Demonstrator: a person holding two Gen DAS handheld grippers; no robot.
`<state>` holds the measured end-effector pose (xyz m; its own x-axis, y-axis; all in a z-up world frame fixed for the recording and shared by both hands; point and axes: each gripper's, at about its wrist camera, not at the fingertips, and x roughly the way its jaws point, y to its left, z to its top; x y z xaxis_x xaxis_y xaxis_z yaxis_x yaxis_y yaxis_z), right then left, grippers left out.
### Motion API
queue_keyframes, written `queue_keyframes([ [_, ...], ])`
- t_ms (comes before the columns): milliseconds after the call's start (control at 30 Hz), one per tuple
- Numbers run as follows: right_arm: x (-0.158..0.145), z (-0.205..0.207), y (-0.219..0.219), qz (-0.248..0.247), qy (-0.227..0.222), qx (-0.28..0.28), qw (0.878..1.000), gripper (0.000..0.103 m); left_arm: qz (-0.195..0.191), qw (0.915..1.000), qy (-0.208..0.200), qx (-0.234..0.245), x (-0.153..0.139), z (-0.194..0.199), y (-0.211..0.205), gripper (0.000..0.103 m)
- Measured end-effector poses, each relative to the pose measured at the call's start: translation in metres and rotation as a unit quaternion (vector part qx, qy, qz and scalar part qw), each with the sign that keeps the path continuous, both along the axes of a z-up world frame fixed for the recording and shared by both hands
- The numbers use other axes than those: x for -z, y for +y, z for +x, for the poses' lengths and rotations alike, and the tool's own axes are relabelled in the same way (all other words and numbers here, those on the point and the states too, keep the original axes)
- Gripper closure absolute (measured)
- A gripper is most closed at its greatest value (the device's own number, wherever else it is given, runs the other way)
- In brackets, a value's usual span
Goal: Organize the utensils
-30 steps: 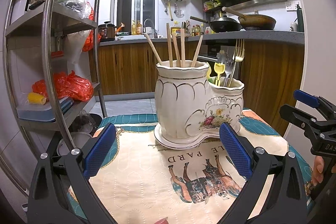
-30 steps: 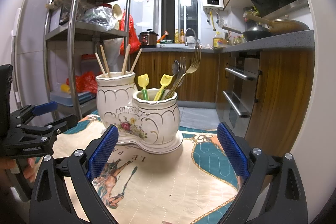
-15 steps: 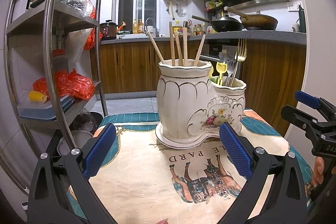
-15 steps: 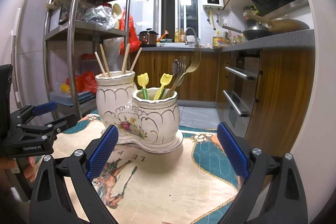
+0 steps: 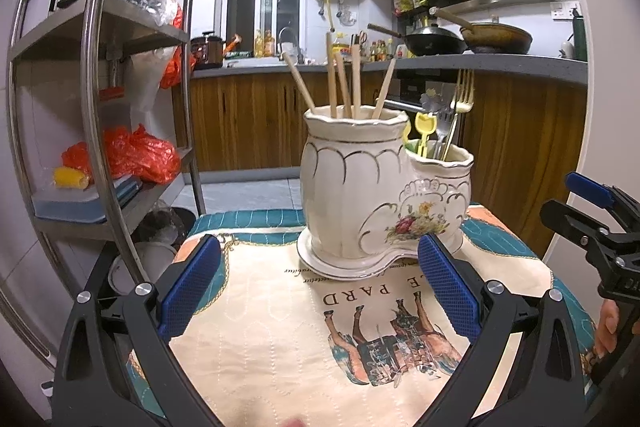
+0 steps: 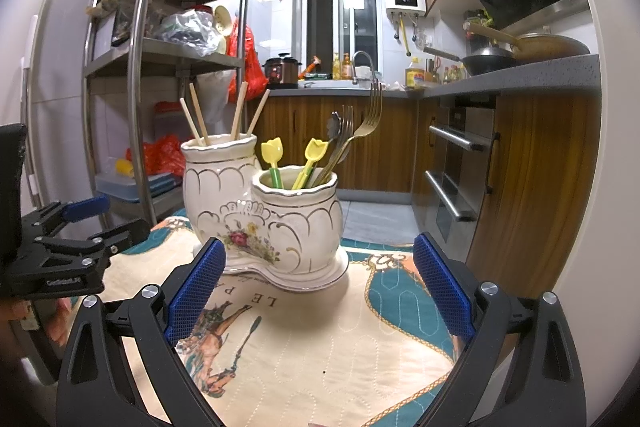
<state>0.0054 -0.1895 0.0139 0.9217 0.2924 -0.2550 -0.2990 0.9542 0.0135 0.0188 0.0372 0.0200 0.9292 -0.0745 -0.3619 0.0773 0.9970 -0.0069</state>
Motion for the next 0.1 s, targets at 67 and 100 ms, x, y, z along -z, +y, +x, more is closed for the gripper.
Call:
queue_keyframes([
  [67,-0.0001,0.0000,0.0000,0.000,0.000,0.000,1.000,0.009,-0.004,1.0000,0.002,0.000,0.0000,0.0010,0.0012,0.006],
  [100,-0.0001,-0.0003,0.0003,0.000,0.000,0.000,1.000,0.009,-0.006,1.0000,0.003,-0.001,0.0001,0.0010,0.0016,0.006],
])
